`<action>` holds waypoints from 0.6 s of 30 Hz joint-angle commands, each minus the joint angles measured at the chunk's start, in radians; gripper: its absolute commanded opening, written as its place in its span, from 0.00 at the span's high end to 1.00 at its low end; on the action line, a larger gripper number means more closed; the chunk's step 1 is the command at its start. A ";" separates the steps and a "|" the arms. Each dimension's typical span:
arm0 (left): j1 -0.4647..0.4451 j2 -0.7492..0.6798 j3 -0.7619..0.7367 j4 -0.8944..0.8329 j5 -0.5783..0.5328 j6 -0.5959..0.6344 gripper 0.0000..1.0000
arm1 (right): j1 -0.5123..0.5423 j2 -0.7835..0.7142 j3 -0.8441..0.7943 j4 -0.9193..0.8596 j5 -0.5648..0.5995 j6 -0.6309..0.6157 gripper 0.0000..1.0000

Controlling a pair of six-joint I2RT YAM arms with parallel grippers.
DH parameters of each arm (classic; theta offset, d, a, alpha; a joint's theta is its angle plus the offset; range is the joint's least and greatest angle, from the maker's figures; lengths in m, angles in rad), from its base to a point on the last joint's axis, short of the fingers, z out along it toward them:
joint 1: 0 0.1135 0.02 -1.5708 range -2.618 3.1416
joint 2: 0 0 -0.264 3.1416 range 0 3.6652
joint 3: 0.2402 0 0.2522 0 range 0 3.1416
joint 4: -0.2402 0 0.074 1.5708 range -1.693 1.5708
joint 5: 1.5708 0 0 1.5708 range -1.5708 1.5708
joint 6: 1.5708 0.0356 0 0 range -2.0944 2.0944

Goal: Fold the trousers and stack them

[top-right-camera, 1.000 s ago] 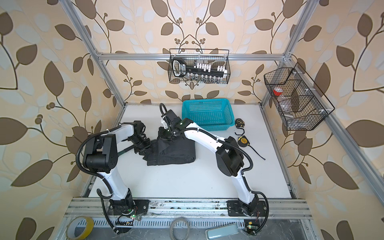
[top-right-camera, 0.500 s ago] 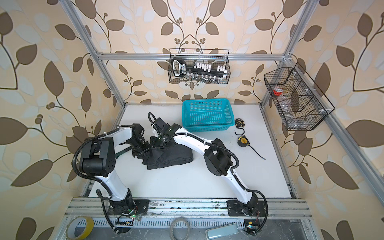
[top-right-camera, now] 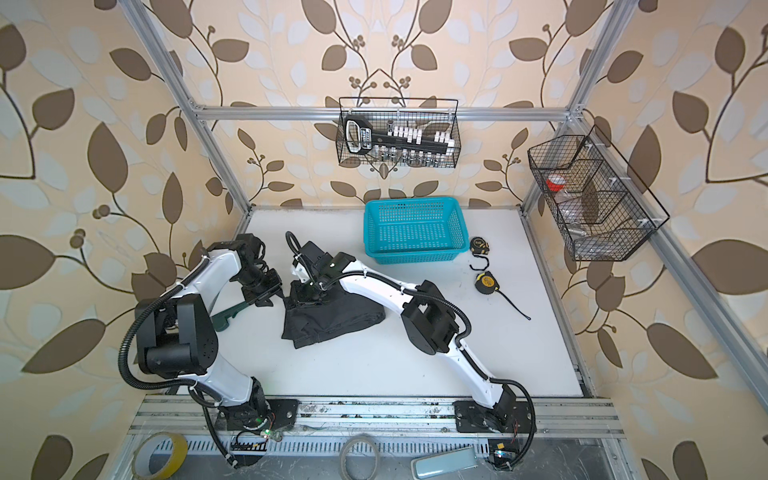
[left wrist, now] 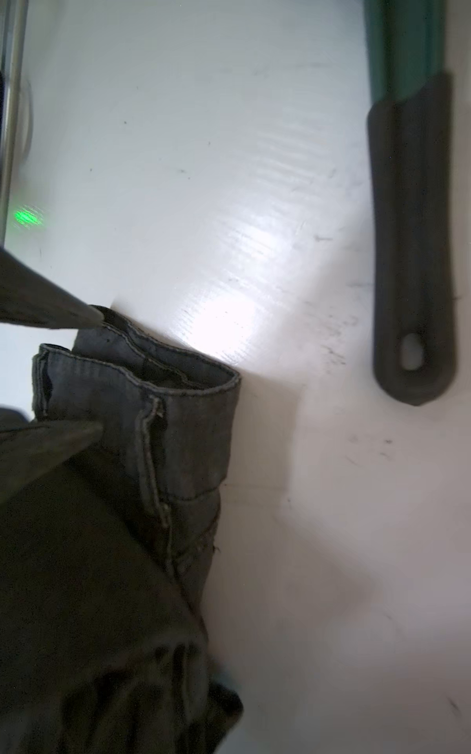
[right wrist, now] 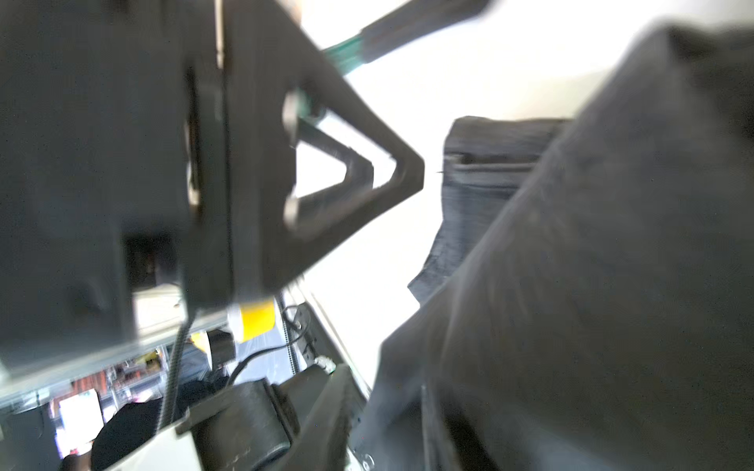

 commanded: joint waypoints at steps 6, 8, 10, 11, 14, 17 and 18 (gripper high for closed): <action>0.005 -0.030 0.073 -0.069 0.104 -0.001 0.47 | -0.052 -0.238 -0.165 0.009 -0.032 -0.100 0.63; 0.004 -0.023 0.067 -0.074 0.134 0.004 0.44 | -0.094 -0.340 -0.277 0.011 0.015 -0.153 0.62; -0.007 -0.028 0.049 -0.085 0.147 0.002 0.41 | -0.137 -0.418 -0.375 0.012 0.065 -0.183 0.61; -0.019 -0.041 0.040 -0.090 0.142 -0.001 0.39 | -0.160 -0.450 -0.419 0.012 0.088 -0.201 0.60; -0.055 -0.091 -0.008 -0.095 0.117 -0.014 0.33 | -0.217 -0.500 -0.514 0.001 0.175 -0.265 0.59; -0.067 -0.107 -0.078 -0.069 0.109 -0.024 0.32 | -0.249 -0.495 -0.532 0.012 0.239 -0.316 0.58; -0.067 -0.104 -0.086 -0.065 0.105 -0.024 0.32 | -0.252 -0.487 -0.527 0.012 0.259 -0.333 0.58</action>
